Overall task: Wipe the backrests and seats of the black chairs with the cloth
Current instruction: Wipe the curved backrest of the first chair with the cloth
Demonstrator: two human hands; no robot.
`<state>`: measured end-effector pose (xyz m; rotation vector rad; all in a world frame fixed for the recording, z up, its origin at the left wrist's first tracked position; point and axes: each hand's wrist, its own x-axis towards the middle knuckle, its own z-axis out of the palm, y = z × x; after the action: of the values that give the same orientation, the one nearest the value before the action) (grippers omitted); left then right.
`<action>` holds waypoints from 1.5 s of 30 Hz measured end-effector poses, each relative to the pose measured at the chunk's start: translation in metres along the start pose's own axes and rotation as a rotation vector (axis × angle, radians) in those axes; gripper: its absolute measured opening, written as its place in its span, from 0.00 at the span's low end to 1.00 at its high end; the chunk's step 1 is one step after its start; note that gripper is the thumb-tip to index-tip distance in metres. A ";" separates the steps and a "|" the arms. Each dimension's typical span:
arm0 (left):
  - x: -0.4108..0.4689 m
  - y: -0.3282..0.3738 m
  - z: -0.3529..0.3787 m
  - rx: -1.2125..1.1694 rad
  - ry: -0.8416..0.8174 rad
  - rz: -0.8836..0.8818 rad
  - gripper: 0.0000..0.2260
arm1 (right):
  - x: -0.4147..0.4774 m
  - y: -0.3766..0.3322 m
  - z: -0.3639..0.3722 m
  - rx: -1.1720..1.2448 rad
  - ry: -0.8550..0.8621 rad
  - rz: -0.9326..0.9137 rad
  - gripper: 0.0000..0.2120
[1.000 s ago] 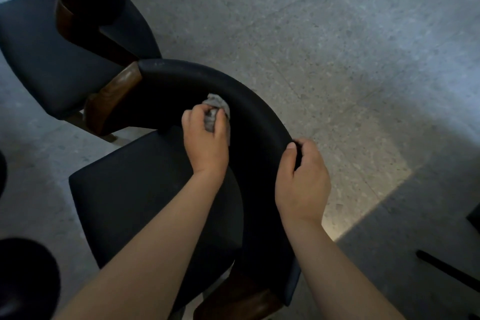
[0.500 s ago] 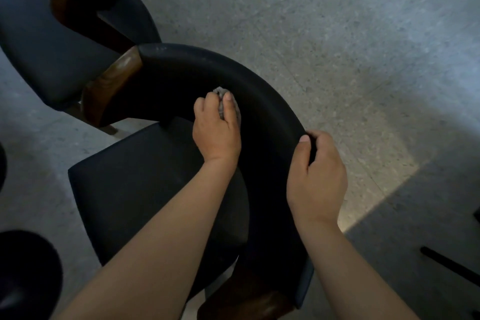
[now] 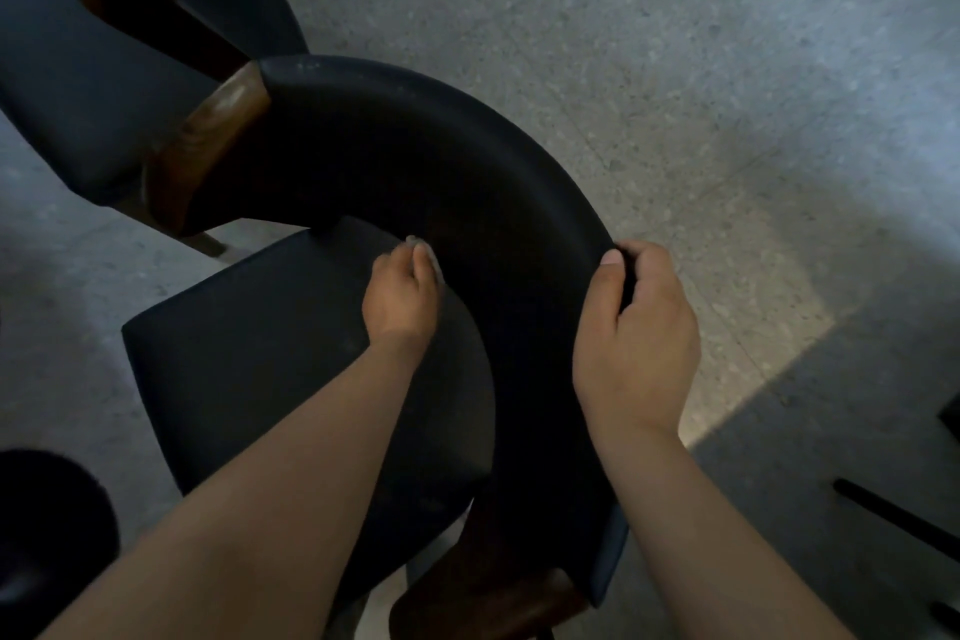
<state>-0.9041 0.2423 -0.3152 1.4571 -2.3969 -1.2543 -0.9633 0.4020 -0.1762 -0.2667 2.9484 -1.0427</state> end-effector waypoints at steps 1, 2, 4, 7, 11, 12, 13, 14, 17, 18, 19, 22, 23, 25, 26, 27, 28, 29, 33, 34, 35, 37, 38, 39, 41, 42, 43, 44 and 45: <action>0.000 -0.012 0.001 0.062 -0.072 -0.055 0.17 | 0.000 0.000 0.000 -0.002 -0.002 0.000 0.11; -0.002 -0.021 0.001 0.105 -0.126 -0.092 0.18 | 0.000 0.000 0.000 -0.006 -0.005 0.000 0.11; -0.009 -0.030 -0.001 0.091 -0.120 -0.081 0.19 | 0.000 0.000 0.000 -0.007 -0.008 -0.004 0.11; -0.019 -0.008 -0.006 -0.014 0.032 0.044 0.19 | 0.000 0.000 0.000 -0.001 -0.004 -0.011 0.11; -0.018 0.023 0.001 -0.090 0.153 0.094 0.15 | -0.001 -0.001 -0.001 -0.016 -0.008 -0.009 0.10; -0.018 0.023 0.005 -0.100 0.157 0.069 0.14 | -0.001 -0.001 -0.001 -0.022 -0.011 -0.012 0.10; -0.017 0.021 0.010 -0.108 0.157 0.038 0.14 | -0.001 -0.001 -0.001 -0.026 -0.011 -0.016 0.10; -0.017 0.018 0.014 -0.114 0.151 0.004 0.13 | -0.001 0.000 -0.001 -0.027 -0.009 -0.021 0.10; -0.013 0.008 0.018 -0.085 0.099 -0.065 0.14 | 0.000 0.001 0.000 -0.025 -0.005 -0.030 0.10; -0.010 0.004 0.017 -0.059 0.055 -0.086 0.15 | 0.000 0.001 0.000 -0.027 -0.005 -0.030 0.10; -0.008 0.000 0.016 -0.022 0.003 -0.112 0.16 | 0.000 0.001 0.000 -0.029 -0.005 -0.028 0.10; -0.008 -0.013 0.007 -0.001 -0.064 -0.162 0.17 | 0.000 0.000 0.000 -0.037 -0.012 -0.024 0.10; -0.010 -0.012 0.002 -0.039 -0.028 -0.138 0.18 | 0.000 0.000 0.000 -0.041 -0.014 -0.023 0.10; -0.016 0.002 -0.013 -0.103 0.063 -0.034 0.18 | 0.000 -0.001 -0.001 -0.036 -0.016 -0.021 0.09; -0.019 0.011 -0.021 -0.126 0.103 0.033 0.18 | 0.000 -0.001 -0.002 -0.028 -0.021 -0.020 0.09; -0.022 0.023 -0.031 -0.152 0.126 0.100 0.18 | 0.000 -0.002 -0.002 -0.019 -0.027 -0.018 0.09; -0.026 0.035 -0.040 -0.182 0.132 0.153 0.16 | 0.000 -0.002 -0.002 -0.009 -0.034 -0.015 0.10; -0.029 0.047 -0.049 -0.218 0.130 0.197 0.14 | 0.000 -0.003 -0.002 0.001 -0.040 -0.011 0.10; -0.036 0.093 -0.075 -0.283 0.195 0.397 0.07 | 0.002 -0.001 -0.005 0.057 -0.099 0.014 0.14; -0.036 0.103 -0.077 -0.256 0.208 0.455 0.08 | 0.003 -0.001 -0.007 0.071 -0.124 0.023 0.14; -0.034 0.112 -0.078 -0.211 0.216 0.502 0.10 | 0.004 -0.001 -0.009 0.080 -0.151 0.028 0.14; -0.026 0.125 -0.076 -0.091 0.215 0.545 0.13 | 0.007 -0.002 -0.013 0.076 -0.191 0.020 0.15; -0.022 0.130 -0.074 -0.021 0.207 0.551 0.14 | 0.009 -0.003 -0.015 0.064 -0.202 0.010 0.15; -0.017 0.134 -0.071 0.049 0.202 0.554 0.16 | 0.011 -0.006 -0.017 0.051 -0.203 -0.002 0.15; -0.009 0.137 -0.067 0.154 0.221 0.575 0.16 | 0.017 -0.012 -0.017 0.046 -0.182 -0.029 0.16; -0.006 0.136 -0.067 0.182 0.241 0.582 0.16 | 0.021 -0.017 -0.015 0.049 -0.167 -0.041 0.16; -0.001 0.135 -0.070 0.188 0.266 0.566 0.15 | 0.026 -0.022 -0.012 0.051 -0.158 -0.049 0.16; 0.003 0.132 -0.073 0.172 0.295 0.520 0.14 | 0.031 -0.026 -0.007 0.047 -0.154 -0.056 0.15; 0.008 0.128 -0.079 0.145 0.325 0.452 0.14 | 0.036 -0.031 -0.003 0.039 -0.157 -0.061 0.15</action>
<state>-0.9645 0.2164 -0.1803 0.9662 -2.4317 -0.6990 -0.9937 0.3746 -0.1532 -0.4200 2.7936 -1.0329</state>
